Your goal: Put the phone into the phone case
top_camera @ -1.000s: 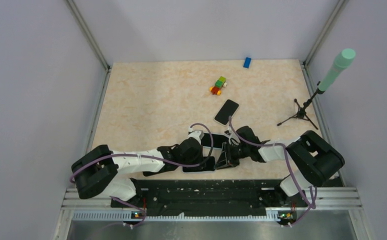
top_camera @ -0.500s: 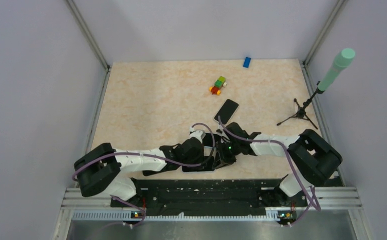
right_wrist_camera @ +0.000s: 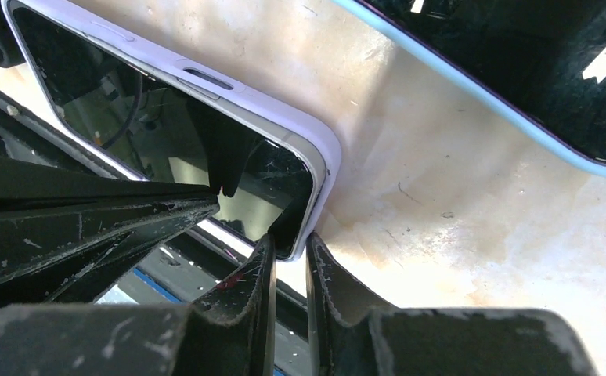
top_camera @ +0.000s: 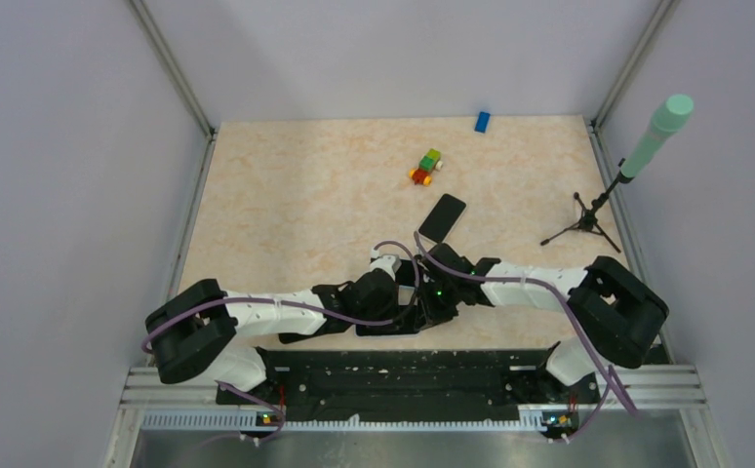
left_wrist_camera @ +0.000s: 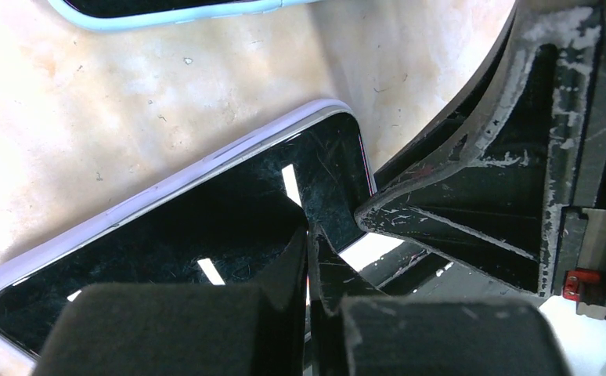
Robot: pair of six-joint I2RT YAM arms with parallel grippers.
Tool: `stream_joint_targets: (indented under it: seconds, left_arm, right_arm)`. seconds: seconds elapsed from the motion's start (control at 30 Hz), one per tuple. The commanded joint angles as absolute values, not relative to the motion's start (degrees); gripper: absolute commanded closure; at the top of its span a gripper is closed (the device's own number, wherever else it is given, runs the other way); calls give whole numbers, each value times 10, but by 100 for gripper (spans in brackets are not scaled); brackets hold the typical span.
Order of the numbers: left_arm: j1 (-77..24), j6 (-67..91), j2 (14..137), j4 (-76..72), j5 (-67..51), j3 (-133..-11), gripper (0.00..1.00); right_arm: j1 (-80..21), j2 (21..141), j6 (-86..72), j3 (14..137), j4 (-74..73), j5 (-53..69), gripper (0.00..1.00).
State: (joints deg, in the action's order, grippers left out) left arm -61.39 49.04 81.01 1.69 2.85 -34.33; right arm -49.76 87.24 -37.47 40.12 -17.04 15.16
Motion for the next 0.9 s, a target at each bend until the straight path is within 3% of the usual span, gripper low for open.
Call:
stream_joint_targets:
  seconds: [0.0,0.27,0.33,0.57,0.87]
  left_arm:
    - [-616,488,827,68,41,-335,100]
    - [-616,488,832,72,43,-339,100]
    - [-617,488,833,73,45,-340,100]
    - [-616,495,847,110,69,-361,100]
    - [-616,502,884,157,98,-392,100]
  right_arm:
    - [-507,880,-348,365,-175,5,100]
    - [-432,817,-361,324,-84,159,54]
    - [-411,807,-364,310,-62,185,48]
    - [-378,836,-361,303,-25,221,49]
    - [-378,911,-342,327,-32,191,72]
